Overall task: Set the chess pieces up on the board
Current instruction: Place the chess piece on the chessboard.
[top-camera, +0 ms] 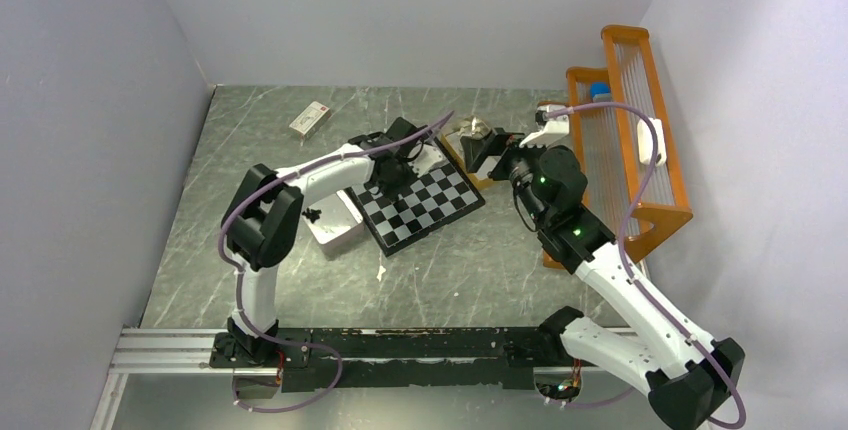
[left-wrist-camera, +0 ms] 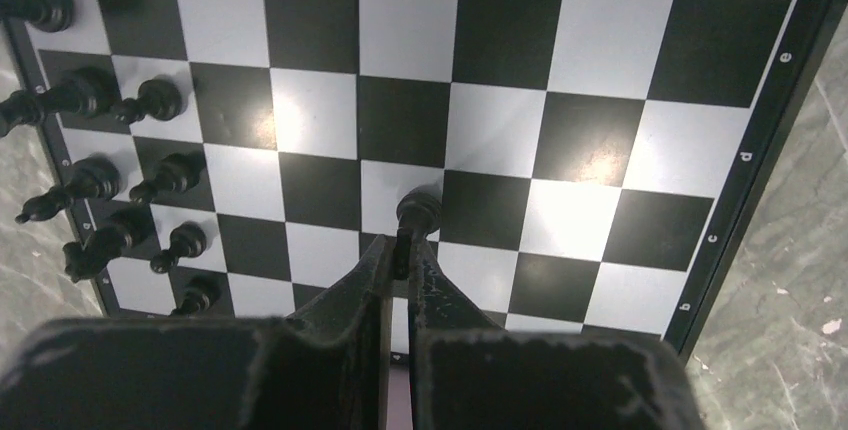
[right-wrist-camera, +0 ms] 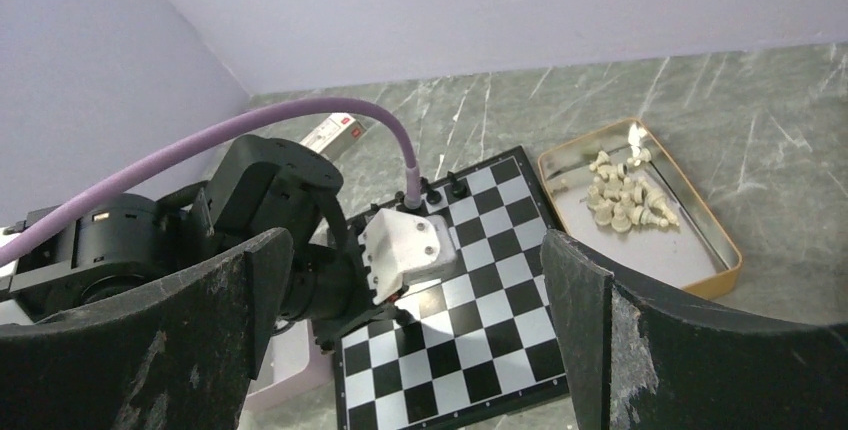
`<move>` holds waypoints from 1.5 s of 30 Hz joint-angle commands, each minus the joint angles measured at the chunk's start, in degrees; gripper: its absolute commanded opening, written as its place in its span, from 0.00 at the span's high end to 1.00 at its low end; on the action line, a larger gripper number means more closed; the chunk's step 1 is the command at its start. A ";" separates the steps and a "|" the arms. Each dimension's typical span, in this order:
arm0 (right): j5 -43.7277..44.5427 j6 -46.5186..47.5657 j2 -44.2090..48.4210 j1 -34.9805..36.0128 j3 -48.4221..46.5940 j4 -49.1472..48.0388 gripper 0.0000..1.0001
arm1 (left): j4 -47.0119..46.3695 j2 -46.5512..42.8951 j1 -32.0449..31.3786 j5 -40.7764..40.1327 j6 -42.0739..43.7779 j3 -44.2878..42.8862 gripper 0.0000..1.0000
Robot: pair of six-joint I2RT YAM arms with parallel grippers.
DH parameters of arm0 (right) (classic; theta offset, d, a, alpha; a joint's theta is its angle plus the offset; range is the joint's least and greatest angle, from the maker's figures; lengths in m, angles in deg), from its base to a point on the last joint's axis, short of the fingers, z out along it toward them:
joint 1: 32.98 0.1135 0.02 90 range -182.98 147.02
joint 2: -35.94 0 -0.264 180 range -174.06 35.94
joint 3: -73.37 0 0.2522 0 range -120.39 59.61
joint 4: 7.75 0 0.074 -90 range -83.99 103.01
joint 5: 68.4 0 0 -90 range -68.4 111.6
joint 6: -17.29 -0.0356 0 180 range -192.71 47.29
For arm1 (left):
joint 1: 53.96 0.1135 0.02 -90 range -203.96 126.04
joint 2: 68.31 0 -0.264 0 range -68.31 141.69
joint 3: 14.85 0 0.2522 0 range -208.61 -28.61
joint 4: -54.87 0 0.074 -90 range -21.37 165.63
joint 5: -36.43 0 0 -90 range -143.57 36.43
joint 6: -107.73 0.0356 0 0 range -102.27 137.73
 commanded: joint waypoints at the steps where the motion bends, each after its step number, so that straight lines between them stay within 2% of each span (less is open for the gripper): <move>1: 0.33 1.07 -0.04 0.05 1.43 -1.77 0.00 | 1.52 1.99 -1.55 -3.24 -0.27 -3.75 0.91; 11: -1.52 1.38 -0.14 0.04 2.40 -2.47 0.00 | 0.76 0.98 -2.02 -3.01 -0.89 -3.19 0.75; 13: -1.85 0.89 -0.22 0.05 2.49 -2.24 0.00 | 0.43 0.49 -1.99 -3.04 -1.05 -3.18 0.68; 14: -2.11 0.71 -0.22 0.05 2.61 -2.32 0.00 | 0.27 0.31 -2.00 -3.03 -1.14 -3.26 0.25; 15: -2.30 0.68 -0.20 0.05 2.71 -2.39 0.00 | 0.13 0.24 -2.03 -2.84 -1.20 -3.39 0.04; 16: -2.49 0.58 -0.28 0.05 2.75 -2.37 0.00 | 0.00 0.15 -2.04 -2.57 -1.31 -3.47 0.02; 23: -5.90 -0.16 -0.84 0.05 3.43 -2.87 0.02 | -3.30 -4.75 -1.14 -3.39 -3.04 -1.77 0.01; 26: -8.05 -0.01 -1.73 0.05 3.76 -3.62 0.04 | -6.80 -9.22 1.32 -0.36 -5.47 0.02 0.01; 32: -13.06 0.26 -5.72 0.05 4.39 -6.00 0.11 | -16.53 -19.98 11.27 9.13 -14.17 8.33 0.01; 35: -13.26 2.72 -9.63 0.07 4.61 -8.49 0.15 | -17.91 -23.87 16.45 8.06 -18.54 12.35 0.01; 39: -17.38 6.35 -17.56 0.05 1.91 -8.40 0.26 | -15.69 -27.94 19.27 4.10 -17.01 16.57 0.01; 42: -19.32 7.27 -23.13 0.35 0.23 -8.02 0.39 | -16.02 -32.55 21.67 0.74 -21.48 21.79 0.01; 45: -22.78 8.74 -28.36 1.08 -1.52 -9.12 0.49 | -17.43 -36.82 28.76 7.60 -28.43 27.09 0.01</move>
